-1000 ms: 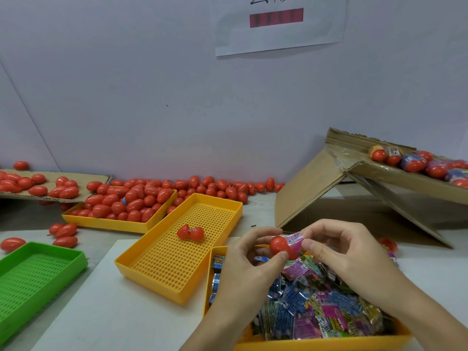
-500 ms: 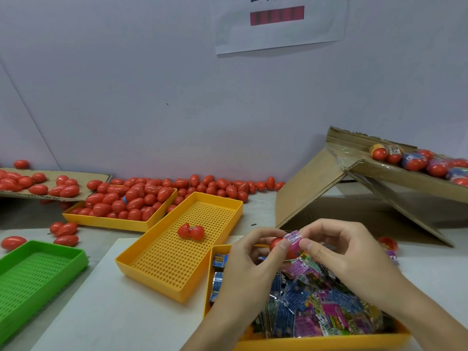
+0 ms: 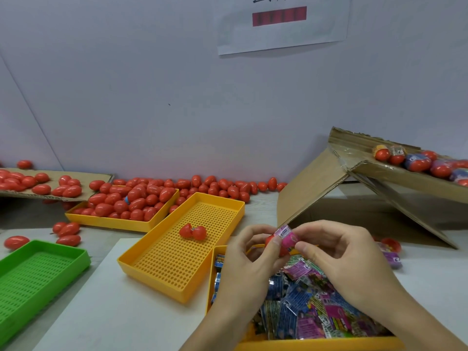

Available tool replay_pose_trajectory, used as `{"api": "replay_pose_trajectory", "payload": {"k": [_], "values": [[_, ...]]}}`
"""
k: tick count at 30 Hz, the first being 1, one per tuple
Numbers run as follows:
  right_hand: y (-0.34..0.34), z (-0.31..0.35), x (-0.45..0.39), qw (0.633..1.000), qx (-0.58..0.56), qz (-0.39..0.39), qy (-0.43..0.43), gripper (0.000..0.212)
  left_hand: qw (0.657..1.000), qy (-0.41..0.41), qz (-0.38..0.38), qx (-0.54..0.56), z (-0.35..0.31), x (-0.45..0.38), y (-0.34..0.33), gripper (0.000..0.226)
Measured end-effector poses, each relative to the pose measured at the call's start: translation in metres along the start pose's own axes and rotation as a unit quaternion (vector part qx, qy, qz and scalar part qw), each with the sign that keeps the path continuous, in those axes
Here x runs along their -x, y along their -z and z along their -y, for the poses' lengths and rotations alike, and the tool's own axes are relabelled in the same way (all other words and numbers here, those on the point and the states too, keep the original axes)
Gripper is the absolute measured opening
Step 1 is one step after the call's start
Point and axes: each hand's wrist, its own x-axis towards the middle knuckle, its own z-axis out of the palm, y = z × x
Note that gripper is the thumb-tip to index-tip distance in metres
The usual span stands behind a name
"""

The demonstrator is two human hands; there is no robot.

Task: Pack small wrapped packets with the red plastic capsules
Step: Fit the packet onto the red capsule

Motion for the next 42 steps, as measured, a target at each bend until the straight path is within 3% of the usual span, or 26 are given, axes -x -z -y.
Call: {"api": "replay_pose_trajectory", "payload": {"k": [10, 22, 29, 35, 42], "values": [[-0.0106, 0.0015, 0.0022, 0.997, 0.001, -0.07, 0.036, 0.017, 0.999, 0.015, -0.01, 0.048, 0.0022, -0.0018, 0.003, 0.003], [-0.0054, 0.002, 0.0022, 0.999, -0.016, -0.045, -0.012, 0.019, 0.998, -0.031, 0.002, -0.056, 0.0026, -0.0009, 0.0033, 0.015], [-0.0045, 0.0006, 0.0014, 0.996, -0.026, -0.081, -0.037, 0.019, 0.997, -0.033, 0.011, -0.062, 0.0028, -0.0003, 0.0031, 0.018], [-0.0037, -0.001, 0.0014, 0.998, -0.004, -0.053, -0.036, 0.013, 0.996, -0.031, 0.015, -0.08, 0.0045, -0.0016, 0.0035, 0.026], [-0.0028, -0.0005, 0.0016, 0.999, 0.018, -0.032, -0.036, 0.02, 0.996, -0.03, 0.013, -0.089, 0.0053, -0.0015, 0.0031, 0.023]]}}
